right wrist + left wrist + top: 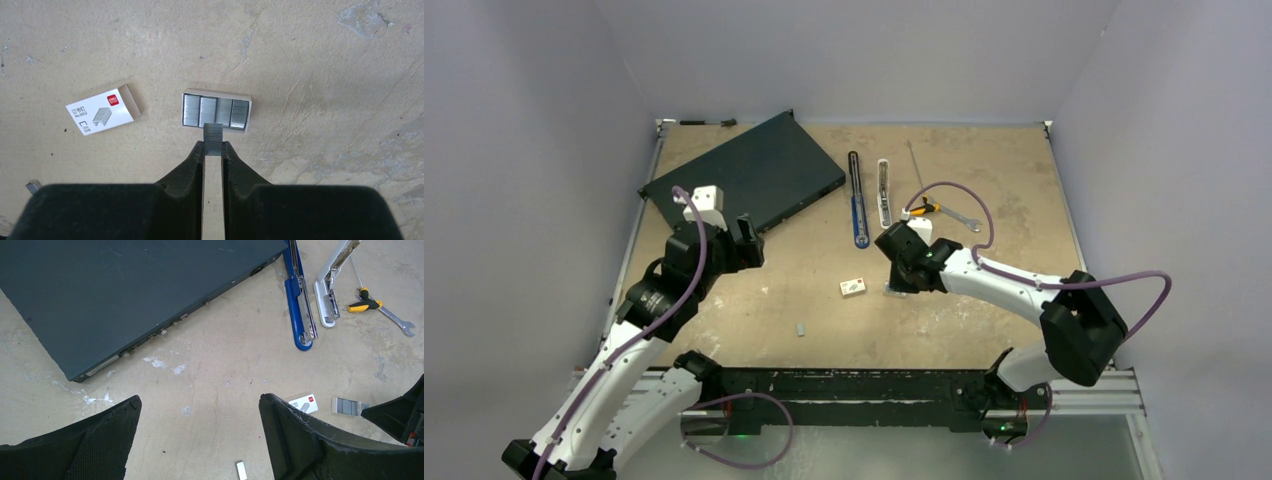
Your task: Unload the staples from the stapler
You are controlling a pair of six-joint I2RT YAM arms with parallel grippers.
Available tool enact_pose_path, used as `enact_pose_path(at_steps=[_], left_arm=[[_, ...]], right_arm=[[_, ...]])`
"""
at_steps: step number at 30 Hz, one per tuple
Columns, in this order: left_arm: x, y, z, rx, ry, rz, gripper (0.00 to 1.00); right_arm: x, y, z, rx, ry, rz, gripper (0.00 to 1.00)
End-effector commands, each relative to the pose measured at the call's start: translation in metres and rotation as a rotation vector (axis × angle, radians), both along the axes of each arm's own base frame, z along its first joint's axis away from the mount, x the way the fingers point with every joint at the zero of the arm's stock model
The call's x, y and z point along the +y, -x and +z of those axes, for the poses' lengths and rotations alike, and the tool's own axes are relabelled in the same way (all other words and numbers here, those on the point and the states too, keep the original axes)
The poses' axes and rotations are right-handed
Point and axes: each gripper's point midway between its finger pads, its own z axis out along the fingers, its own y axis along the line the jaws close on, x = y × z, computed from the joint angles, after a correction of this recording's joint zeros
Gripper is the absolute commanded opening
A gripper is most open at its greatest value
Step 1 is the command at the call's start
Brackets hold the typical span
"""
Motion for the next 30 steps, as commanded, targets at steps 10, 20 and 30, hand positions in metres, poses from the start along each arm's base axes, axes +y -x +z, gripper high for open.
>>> enact_pose_path(at_steps=[10,20,30], left_arm=[[-0.001,-0.004,0.004,-0.026,0.001,-0.011,0.86],[-0.001,-0.004,0.003,-0.021,-0.001,-0.01,0.86],[-0.001,-0.004,0.003,-0.02,-0.001,-0.011,0.86]], right_arm=[[-0.012,0.002,-0.011,0.018,0.047,-0.054,0.13],[-0.012,-0.003,-0.019,0.027,0.086,-0.019,0.13],[-0.011,-0.009,-0.024,0.034,0.094,-0.006,0.13]])
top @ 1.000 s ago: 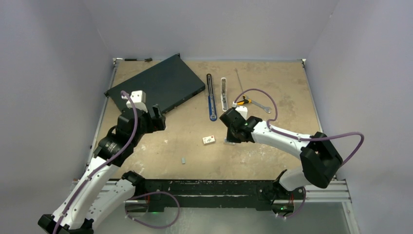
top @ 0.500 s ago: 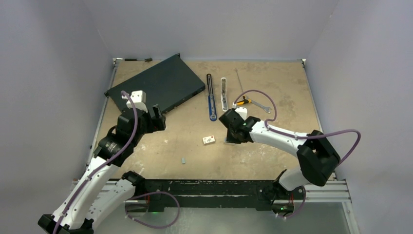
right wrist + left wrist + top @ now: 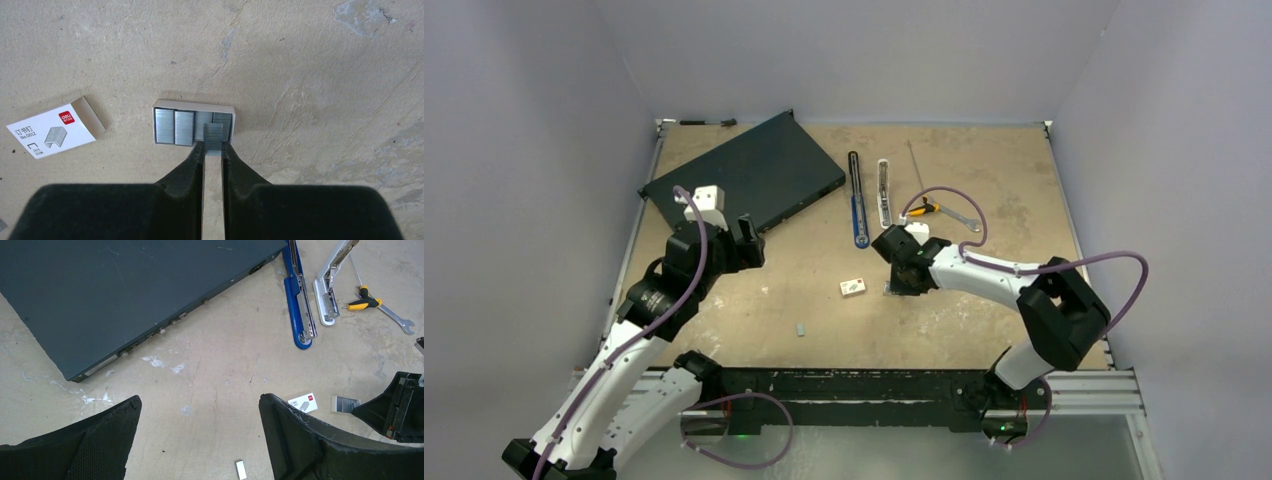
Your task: Unload the staples from the stapler
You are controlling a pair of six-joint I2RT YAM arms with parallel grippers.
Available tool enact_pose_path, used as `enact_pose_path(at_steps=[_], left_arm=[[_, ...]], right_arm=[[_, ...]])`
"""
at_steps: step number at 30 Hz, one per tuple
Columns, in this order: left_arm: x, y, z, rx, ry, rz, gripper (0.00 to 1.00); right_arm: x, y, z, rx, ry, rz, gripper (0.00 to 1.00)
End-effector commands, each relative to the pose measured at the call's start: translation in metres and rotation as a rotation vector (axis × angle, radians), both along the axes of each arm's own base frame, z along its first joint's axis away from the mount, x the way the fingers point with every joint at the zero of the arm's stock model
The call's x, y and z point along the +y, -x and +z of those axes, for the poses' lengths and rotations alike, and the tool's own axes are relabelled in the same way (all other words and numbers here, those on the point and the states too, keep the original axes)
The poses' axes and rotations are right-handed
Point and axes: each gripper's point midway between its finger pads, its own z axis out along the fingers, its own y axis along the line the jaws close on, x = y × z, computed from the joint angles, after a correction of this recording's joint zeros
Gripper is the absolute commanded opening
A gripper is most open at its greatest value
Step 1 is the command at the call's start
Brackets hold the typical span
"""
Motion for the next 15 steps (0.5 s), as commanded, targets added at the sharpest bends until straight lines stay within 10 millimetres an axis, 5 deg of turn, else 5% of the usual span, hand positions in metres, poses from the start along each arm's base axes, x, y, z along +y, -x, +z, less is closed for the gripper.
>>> enact_pose_path(at_steps=[1,15], left_arm=[[-0.0001,-0.004,0.0039,-0.024,-0.001,-0.005,0.86],[0.0004,-0.0048,0.003,-0.022,-0.003,-0.003,0.86]], right_arm=[[-0.0011,-0.0098,0.0045,-0.029,0.011,-0.002,0.13],[-0.0008,-0.0169,0.006,-0.041,0.008,0.001,0.13]])
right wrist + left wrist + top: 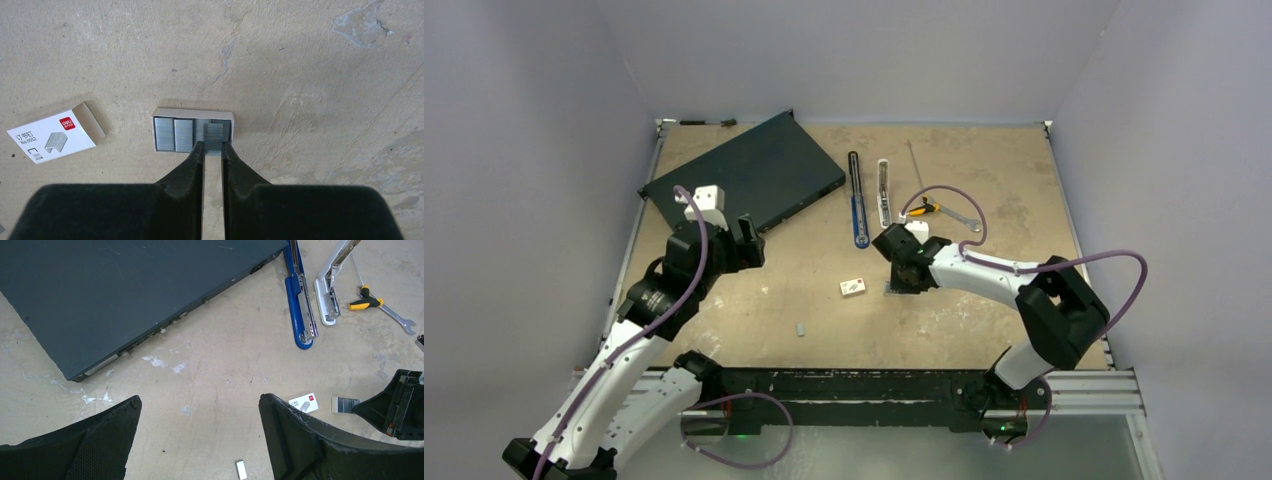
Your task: Unload the staples from the stapler
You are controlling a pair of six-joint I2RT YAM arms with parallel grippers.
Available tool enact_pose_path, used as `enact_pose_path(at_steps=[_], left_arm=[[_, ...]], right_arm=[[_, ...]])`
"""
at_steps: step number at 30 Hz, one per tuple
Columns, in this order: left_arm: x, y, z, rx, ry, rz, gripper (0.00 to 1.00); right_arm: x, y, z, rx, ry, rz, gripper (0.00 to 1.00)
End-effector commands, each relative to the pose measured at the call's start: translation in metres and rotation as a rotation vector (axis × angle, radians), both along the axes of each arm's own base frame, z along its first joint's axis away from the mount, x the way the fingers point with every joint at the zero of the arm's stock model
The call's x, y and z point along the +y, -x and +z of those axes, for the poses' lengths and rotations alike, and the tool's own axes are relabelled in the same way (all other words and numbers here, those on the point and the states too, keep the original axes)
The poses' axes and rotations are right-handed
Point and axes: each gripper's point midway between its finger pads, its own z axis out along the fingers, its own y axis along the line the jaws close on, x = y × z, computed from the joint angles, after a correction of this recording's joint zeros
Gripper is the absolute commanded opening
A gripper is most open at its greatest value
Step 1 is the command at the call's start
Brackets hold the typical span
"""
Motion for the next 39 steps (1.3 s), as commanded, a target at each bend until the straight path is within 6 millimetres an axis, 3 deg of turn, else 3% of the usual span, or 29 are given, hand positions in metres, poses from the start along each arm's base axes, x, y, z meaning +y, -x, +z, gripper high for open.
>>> enact_pose_path(at_steps=[1,17,39], left_arm=[[0.0,-0.004,0.003,-0.024,-0.002,-0.005,0.86],[0.0,-0.004,0.005,-0.033,0.004,-0.009,0.86],[-0.001,-0.005,0.002,-0.02,0.0,-0.013,0.86]], right_arm=[[0.0,-0.012,0.008,-0.035,0.003,-0.011,0.13],[0.008,-0.02,0.007,-0.027,0.003,0.017,0.13],[0.008,-0.027,0.034,-0.1,0.002,0.106,0.14]])
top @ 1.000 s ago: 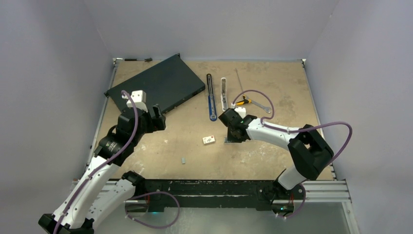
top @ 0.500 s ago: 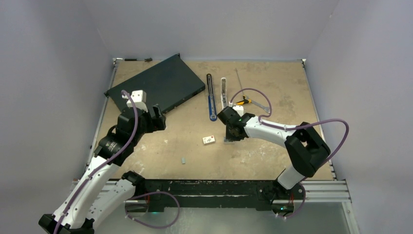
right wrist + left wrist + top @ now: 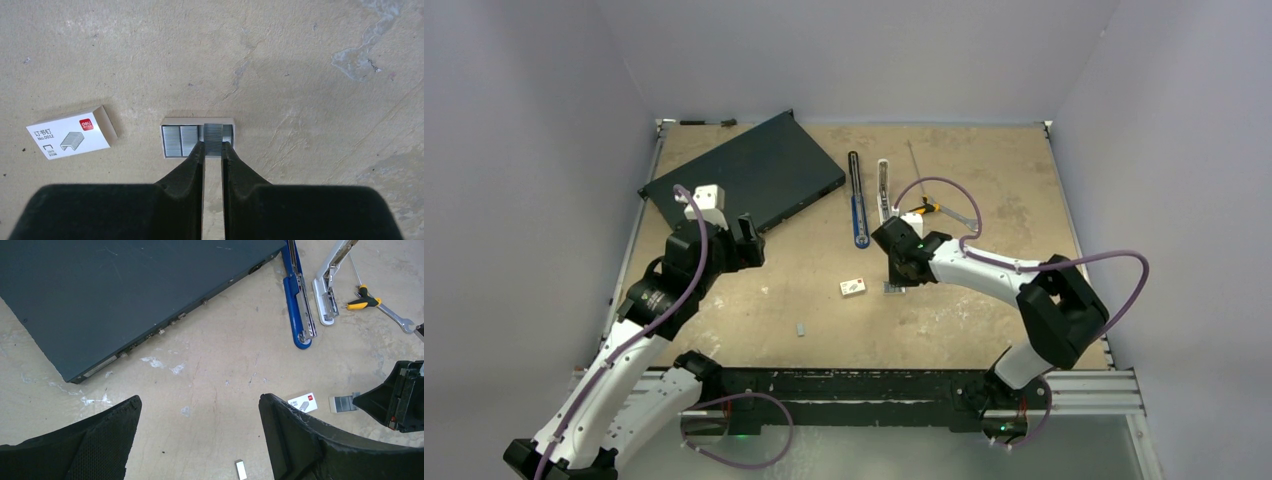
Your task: Unload the staples from the stapler
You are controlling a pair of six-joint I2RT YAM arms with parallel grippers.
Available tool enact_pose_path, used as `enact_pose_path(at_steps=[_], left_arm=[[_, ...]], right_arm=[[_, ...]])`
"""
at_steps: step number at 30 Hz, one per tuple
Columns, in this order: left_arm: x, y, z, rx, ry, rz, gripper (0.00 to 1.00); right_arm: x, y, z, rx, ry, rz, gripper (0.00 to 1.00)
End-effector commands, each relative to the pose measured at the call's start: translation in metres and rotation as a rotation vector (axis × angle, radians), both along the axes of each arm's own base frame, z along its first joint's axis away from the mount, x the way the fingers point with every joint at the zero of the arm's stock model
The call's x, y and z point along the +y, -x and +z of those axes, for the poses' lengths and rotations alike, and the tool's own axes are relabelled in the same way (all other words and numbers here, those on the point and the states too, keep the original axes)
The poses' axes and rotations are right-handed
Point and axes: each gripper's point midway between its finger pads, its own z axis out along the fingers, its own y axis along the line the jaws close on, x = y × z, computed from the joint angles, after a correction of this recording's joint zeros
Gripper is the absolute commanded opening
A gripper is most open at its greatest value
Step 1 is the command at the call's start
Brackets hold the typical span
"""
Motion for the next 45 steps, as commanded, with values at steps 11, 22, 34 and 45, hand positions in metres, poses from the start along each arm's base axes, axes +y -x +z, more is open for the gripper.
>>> enact_pose_path(at_steps=[11,22,34,45], left_arm=[[0.0,-0.004,0.002,-0.021,-0.003,-0.002,0.86],[0.0,-0.004,0.002,-0.022,-0.004,-0.002,0.86],[0.0,-0.004,0.002,-0.021,-0.004,-0.004,0.86],[0.0,-0.004,0.003,-0.022,-0.002,-0.005,0.86]], right_arm=[[0.004,-0.009,0.022,-0.045,-0.006,0.052,0.14],[0.001,0.002,0.006,0.02,0.013,0.064,0.14],[0.001,0.009,-0.001,0.052,0.01,0.083,0.14],[0.005,0.013,-0.005,0.076,-0.007,0.09,0.14]])
